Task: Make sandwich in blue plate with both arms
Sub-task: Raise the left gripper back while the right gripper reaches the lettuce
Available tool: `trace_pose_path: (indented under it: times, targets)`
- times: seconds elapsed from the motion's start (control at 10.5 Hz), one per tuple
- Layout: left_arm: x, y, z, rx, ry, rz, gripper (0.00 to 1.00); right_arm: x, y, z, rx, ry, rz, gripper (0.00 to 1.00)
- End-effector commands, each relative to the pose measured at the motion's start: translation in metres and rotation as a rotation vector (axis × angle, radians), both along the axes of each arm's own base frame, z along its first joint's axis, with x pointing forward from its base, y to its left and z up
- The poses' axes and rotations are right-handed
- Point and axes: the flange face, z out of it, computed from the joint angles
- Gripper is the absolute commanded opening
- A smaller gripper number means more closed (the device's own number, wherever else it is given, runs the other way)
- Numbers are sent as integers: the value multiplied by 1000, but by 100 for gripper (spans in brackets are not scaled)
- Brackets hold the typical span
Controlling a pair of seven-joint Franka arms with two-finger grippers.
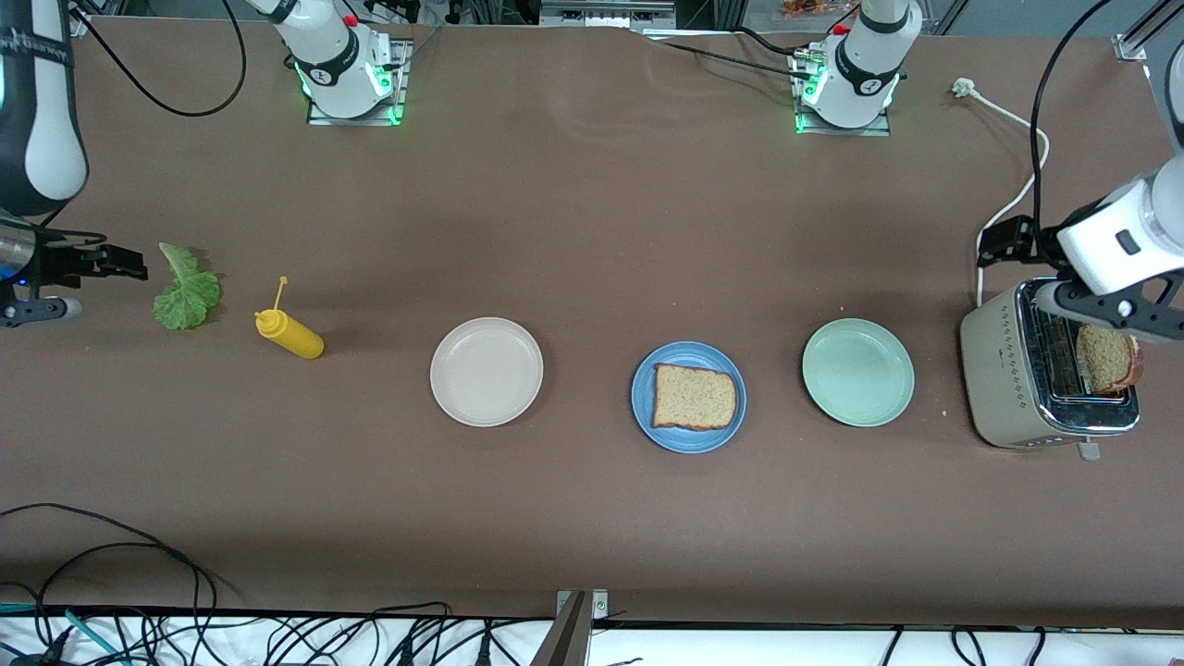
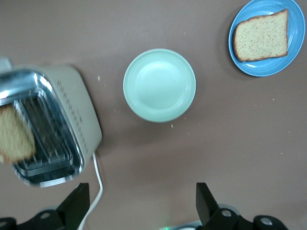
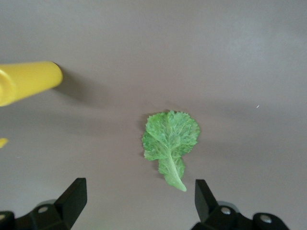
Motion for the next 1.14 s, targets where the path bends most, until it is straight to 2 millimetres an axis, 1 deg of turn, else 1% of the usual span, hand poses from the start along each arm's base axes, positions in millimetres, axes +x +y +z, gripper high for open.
trace_pose_path:
  times: [0.0, 0.1, 0.19, 0.29, 0.38, 0.48, 0.57, 0.67, 0.95, 1.05]
  targets:
    - [-38, -22, 41, 68, -3, 106, 96, -25, -13, -58, 8, 50, 2, 100]
    - [-40, -18, 31, 59, 20, 122, 96, -30, -27, -87, 21, 107, 27, 100]
    - [-40, -12, 27, 59, 30, 139, 96, -35, -37, -108, 39, 146, 52, 100]
    - [-42, -11, 15, 62, 54, 173, 96, -36, -42, -126, 36, 161, 53, 100]
    - [-43, -12, 10, 62, 58, 183, 96, -36, -48, -148, 38, 179, 87, 100]
    - [-41, -13, 9, 64, 50, 196, 96, -40, -62, -170, 43, 180, 116, 100]
    - [-42, -12, 11, 64, 48, 198, 97, -44, -69, -180, 51, 192, 122, 100]
    - [-41, -13, 12, 62, 44, 195, 97, -47, -70, -188, 58, 213, 124, 100]
    - [-40, -15, 13, 61, 39, 191, 99, -65, -85, -224, 86, 284, 123, 100]
    - [-41, -16, 14, 59, 36, 191, 100, -67, -87, -227, 87, 291, 121, 100]
